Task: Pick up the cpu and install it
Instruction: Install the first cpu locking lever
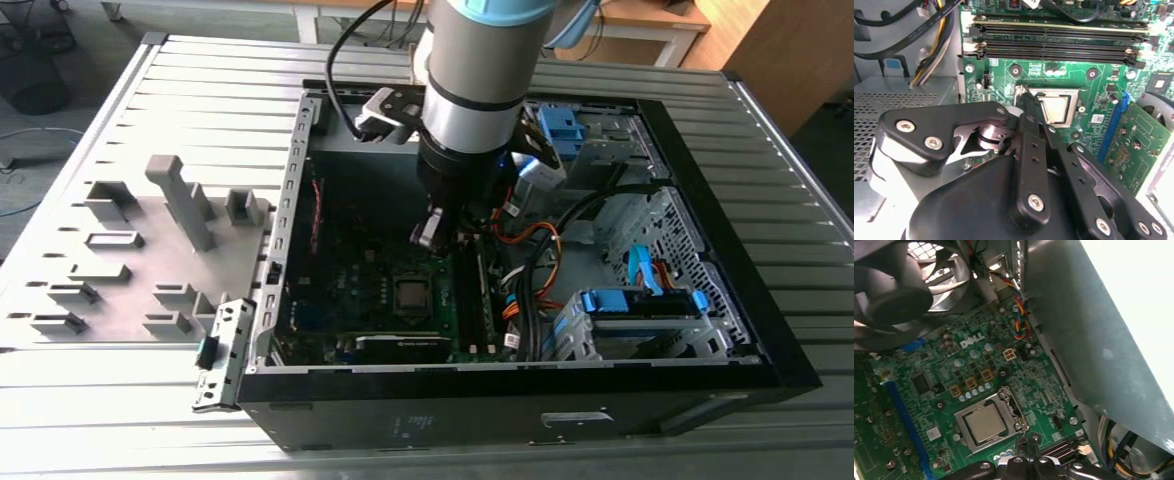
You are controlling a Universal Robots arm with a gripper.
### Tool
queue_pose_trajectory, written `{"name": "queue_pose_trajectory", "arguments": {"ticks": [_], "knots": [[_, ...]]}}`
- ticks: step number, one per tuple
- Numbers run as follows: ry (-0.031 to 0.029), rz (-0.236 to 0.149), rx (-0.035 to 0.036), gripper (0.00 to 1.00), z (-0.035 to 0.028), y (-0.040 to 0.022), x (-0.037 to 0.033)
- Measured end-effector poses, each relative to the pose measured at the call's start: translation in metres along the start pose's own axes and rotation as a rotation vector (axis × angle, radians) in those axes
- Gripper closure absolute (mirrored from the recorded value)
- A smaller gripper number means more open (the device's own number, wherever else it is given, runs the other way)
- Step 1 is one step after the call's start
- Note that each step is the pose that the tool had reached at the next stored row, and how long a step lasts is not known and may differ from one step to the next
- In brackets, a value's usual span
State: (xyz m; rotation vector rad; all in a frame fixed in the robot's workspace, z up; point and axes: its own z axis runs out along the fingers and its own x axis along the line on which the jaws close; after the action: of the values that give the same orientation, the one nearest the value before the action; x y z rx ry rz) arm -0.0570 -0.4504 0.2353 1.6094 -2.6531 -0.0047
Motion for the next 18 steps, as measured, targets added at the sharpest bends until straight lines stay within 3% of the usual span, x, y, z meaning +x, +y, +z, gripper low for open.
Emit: {"name": "queue_pose_trajectory", "arguments": {"ticks": [5,12,18], "knots": [[0.0000,-0.002,0.0002,0.89,0.0002,-0.0002,0.0003],[0.0008,-0.002,0.0005,0.89,0.0018,-0.0037,0.0069],[0.0057,-0.002,0.0031,0.89,0.0049,-0.0059,0.0110]]}}
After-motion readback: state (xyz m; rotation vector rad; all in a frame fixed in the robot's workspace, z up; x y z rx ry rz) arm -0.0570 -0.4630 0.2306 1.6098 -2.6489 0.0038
